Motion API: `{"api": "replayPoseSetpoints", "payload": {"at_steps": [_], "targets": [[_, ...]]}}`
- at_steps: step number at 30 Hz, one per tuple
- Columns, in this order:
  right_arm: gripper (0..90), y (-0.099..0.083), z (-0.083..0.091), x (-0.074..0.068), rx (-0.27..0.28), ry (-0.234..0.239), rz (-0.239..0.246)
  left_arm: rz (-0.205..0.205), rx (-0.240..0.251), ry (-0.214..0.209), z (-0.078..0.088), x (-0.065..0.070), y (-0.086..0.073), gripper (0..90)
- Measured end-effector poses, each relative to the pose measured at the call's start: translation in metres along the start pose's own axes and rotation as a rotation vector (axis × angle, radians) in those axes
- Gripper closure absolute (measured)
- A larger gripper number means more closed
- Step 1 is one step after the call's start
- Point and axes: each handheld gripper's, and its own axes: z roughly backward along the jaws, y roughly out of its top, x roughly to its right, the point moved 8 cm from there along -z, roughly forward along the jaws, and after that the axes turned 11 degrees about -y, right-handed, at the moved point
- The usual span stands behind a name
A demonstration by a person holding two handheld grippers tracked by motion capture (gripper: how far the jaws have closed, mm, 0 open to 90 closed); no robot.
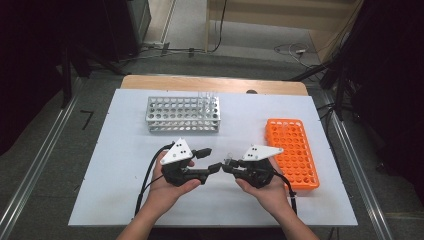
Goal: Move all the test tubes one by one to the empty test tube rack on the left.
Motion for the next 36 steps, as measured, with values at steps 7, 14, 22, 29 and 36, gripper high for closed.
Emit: {"api": "replayPoseSetpoints", "payload": {"at_steps": [7, 14, 22, 29, 36], "targets": [[74.2, 0.001, -0.003, -0.013, -0.01, 0.029, 0.028, -0.014, -0.011, -0.021, -0.007, 0.005, -0.002, 55.7], [74.2, 0.002, -0.004, -0.022, -0.013, 0.054, 0.042, -0.037, -0.035, -0.027, -0.012, 0.009, -0.005, 66.2], [74.1, 0.002, -0.005, -0.026, -0.019, 0.069, 0.046, -0.062, -0.042, -0.02, -0.012, 0.01, -0.005, 74.1], [73.7, 0.002, -0.004, -0.025, -0.008, 0.072, 0.043, -0.065, -0.025, -0.015, -0.009, 0.007, -0.003, 76.2], [55.2, 0.004, 0.0, -0.025, 0.03, 0.081, 0.053, -0.048, -0.004, -0.003, -0.004, 0.003, -0.001, 76.2]]}}
